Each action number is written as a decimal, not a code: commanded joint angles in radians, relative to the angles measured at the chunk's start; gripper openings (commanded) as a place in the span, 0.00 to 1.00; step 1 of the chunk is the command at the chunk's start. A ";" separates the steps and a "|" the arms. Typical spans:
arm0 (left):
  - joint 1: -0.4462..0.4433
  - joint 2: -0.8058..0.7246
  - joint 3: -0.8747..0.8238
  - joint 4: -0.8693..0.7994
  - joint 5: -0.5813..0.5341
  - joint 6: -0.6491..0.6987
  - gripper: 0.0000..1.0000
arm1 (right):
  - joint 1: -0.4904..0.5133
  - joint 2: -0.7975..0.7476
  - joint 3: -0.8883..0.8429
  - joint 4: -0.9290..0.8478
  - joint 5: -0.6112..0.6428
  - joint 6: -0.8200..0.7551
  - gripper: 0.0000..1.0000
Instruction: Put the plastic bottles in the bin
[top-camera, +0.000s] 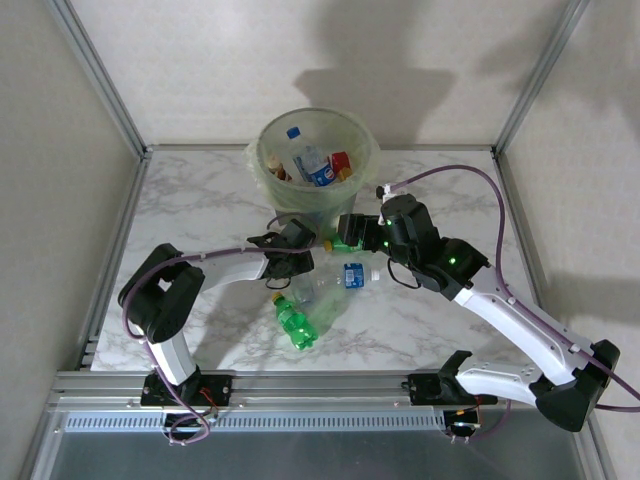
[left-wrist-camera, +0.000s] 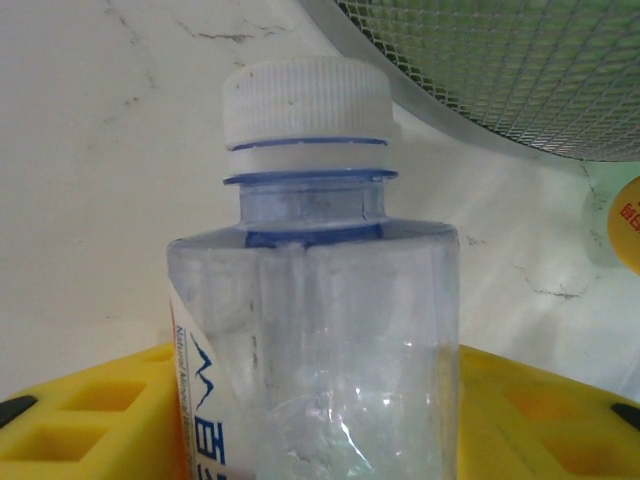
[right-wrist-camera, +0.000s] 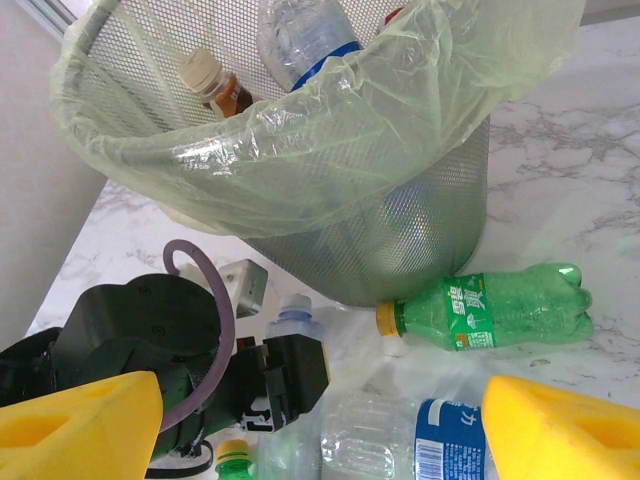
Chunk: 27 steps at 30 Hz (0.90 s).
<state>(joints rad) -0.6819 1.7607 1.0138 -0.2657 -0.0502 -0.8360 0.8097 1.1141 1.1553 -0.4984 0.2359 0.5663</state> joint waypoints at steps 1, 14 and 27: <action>-0.004 -0.030 -0.005 0.001 -0.016 -0.015 0.53 | 0.008 -0.017 -0.002 -0.013 0.021 0.010 0.84; -0.005 -0.277 -0.063 0.029 0.105 -0.098 0.53 | 0.006 0.003 0.045 -0.002 -0.006 -0.011 0.84; -0.002 -0.559 -0.147 0.065 0.170 -0.186 0.54 | -0.003 -0.008 0.085 -0.006 -0.191 -0.071 0.92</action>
<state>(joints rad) -0.6819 1.2690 0.8795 -0.2207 0.1127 -0.9810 0.8093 1.1126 1.1969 -0.5060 0.1062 0.5331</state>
